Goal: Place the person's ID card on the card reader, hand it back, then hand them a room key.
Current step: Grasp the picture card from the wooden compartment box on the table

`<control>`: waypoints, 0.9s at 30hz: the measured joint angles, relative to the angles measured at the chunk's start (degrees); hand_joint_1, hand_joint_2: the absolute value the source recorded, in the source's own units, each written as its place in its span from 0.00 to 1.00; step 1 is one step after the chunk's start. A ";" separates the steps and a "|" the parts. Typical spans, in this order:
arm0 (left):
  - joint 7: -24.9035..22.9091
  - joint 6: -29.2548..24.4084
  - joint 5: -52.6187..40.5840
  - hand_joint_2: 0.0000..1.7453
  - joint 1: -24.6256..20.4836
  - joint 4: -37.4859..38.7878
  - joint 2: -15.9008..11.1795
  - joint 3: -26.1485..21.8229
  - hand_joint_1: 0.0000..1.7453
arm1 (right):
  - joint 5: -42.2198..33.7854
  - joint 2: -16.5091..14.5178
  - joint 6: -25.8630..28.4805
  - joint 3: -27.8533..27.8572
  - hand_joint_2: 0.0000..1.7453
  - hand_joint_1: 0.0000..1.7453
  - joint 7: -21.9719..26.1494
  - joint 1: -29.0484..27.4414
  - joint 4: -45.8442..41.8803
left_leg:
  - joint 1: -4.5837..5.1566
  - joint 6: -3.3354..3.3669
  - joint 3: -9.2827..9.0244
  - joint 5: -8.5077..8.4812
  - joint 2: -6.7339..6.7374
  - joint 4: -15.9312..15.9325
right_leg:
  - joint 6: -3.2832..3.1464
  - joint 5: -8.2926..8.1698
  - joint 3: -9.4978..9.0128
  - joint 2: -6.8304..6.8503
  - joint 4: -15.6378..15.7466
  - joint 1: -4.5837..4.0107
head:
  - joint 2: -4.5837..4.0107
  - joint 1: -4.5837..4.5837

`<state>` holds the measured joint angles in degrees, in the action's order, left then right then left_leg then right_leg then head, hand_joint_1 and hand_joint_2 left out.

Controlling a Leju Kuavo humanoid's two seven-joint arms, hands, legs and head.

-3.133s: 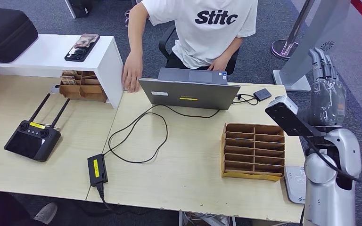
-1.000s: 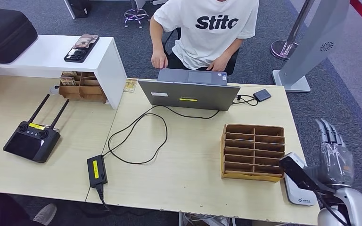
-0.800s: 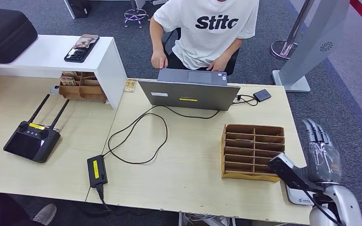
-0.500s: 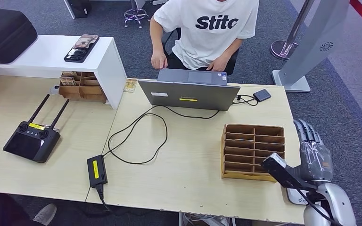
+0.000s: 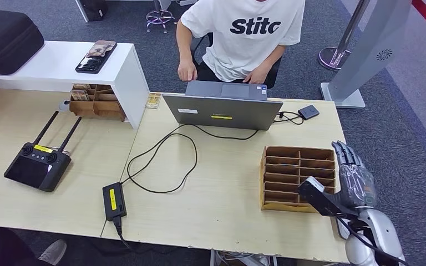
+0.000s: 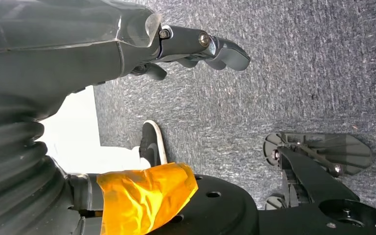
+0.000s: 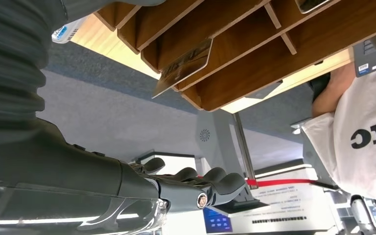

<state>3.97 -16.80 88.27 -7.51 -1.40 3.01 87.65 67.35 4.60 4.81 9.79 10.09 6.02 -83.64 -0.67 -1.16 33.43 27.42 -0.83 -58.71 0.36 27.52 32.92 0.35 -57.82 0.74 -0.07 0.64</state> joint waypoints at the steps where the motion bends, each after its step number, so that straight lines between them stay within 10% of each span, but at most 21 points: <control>1: -0.01 0.01 -0.15 1.00 0.00 0.00 -0.01 0.00 0.00 | -0.01 0.03 -0.01 -0.02 1.00 0.00 -0.16 0.39 0.52 | 0.00 0.00 0.00 0.00 0.00 0.00 | 0.00 0.00 0.00 0.00 0.00 0.00 | 0.00 0.00; 19: -0.03 0.19 -1.05 1.00 -0.04 0.00 -0.19 0.02 0.00 | 0.57 0.45 0.00 -0.37 1.00 0.00 -1.20 5.86 7.84 | 0.00 0.00 0.00 0.00 0.00 0.00 | 0.00 -0.01 0.01 0.00 0.00 0.00 | 0.00 0.01; 27: -0.19 0.19 -1.10 1.00 -0.03 0.00 -0.36 0.02 0.00 | 0.66 0.53 0.01 -0.37 1.00 0.25 -1.27 6.28 9.27 | 0.00 0.00 0.00 0.00 0.00 0.00 | 0.00 -0.01 0.01 0.00 0.00 0.00 | 0.00 0.01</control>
<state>3.78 -16.61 87.17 -7.54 -1.40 2.65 87.67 68.00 5.13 4.81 9.42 8.82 12.31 -74.38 -0.67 -1.16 33.43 27.42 -0.83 -58.71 0.35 27.51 32.93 0.35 -57.83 0.74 -0.07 0.66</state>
